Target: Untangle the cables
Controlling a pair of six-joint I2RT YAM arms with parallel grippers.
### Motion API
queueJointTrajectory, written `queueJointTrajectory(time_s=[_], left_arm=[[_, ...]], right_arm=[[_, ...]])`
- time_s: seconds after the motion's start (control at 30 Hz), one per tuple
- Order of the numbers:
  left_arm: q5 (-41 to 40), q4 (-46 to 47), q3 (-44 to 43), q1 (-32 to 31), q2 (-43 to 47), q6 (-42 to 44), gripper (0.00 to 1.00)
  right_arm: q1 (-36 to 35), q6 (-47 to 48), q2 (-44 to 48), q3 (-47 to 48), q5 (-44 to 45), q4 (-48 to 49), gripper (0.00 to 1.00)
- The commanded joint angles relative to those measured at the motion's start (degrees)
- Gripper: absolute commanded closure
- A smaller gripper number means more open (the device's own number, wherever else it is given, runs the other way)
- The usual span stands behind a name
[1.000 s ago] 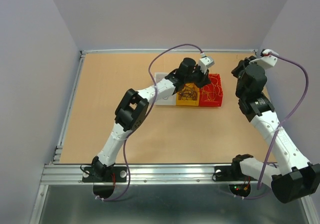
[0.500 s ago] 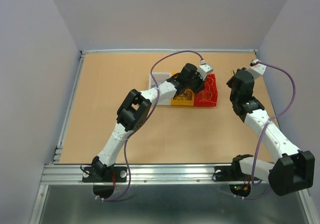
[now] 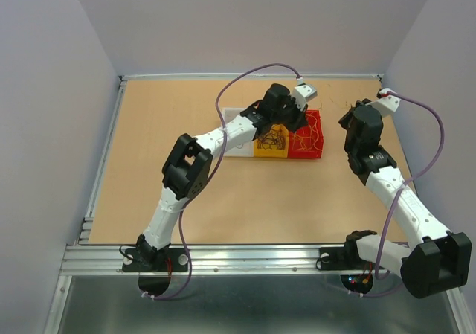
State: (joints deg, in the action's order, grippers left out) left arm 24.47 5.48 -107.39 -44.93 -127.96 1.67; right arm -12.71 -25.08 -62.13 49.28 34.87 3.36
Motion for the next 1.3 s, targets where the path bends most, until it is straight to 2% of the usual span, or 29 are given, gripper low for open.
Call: queueJointTrajectory(time_s=[0.0,0.13,0.4,0.67,0.83,0.93,1.27], left_arm=[[-3.62,-2.57,-2.9,-0.07,3.6,0.43,1.0],[-1.89,-1.88,-1.24,0.8,5.52,0.44,1.0],[12.78,-2.48,2.18,1.25,9.83,-4.13,1.0],[17.1,-2.84,7.81,1.16,16.16,-5.72,1.0],[14.04,-3.63,7.12,1.42,16.96,-4.66,1.0],[10.95,-4.94,3.17,2.21,15.12,-3.26,1.0],[-2.21,-16.88,-17.39,2.48,-5.25,4.56,1.0]], right_arm=[[0.41,0.21,1.04,1.0,0.11,2.89,0.99],[0.41,0.38,1.04,1.26,0.28,2.89,0.99],[0.49,0.65,0.87,1.44,0.81,2.89,0.99],[0.58,0.38,0.78,1.7,0.37,2.89,0.99],[0.58,0.03,0.69,1.79,-0.16,2.89,0.99],[0.58,-0.23,1.04,1.61,-0.77,2.89,0.99],[0.58,-0.41,2.54,-0.67,-3.23,2.89,0.99]])
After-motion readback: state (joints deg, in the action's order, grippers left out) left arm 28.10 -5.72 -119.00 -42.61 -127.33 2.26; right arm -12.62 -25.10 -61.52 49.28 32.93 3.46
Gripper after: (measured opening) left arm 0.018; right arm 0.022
